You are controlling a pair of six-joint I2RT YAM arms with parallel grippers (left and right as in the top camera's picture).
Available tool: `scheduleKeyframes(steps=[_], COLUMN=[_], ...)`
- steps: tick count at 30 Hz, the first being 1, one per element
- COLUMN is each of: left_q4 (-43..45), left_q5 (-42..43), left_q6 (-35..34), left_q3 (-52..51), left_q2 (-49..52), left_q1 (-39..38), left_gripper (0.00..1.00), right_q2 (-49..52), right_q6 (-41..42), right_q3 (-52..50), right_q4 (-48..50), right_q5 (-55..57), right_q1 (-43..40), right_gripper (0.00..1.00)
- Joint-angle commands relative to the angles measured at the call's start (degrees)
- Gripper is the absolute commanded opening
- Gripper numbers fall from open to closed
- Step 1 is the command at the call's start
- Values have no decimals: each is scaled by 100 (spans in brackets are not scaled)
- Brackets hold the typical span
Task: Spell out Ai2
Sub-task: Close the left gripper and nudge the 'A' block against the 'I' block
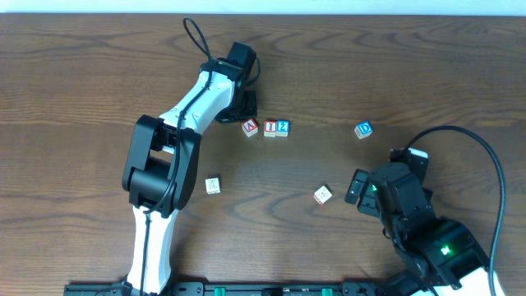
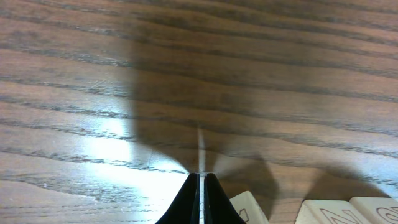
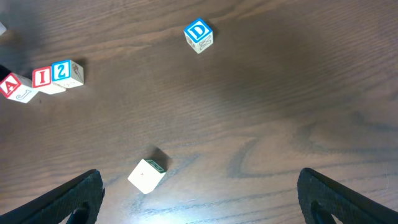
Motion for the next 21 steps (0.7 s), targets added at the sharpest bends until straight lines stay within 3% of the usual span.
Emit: scheduleKeyframes(steps=[1, 5, 21], left_q4=[22, 175, 146], left_q5=[52, 435, 581], left_q6=[59, 267, 448], left_q3=[96, 96, 96], left_q2=[63, 63, 63], left_q1=[-11, -20, -33], left_gripper=[6, 6, 6], right_q2=[-24, -24, -24], right_q6=[72, 72, 72], right_q3=[-28, -28, -28], right_q4=[-4, -4, -4], right_q5=[57, 57, 57], right_q1=[48, 48, 48], right_gripper=[99, 99, 99])
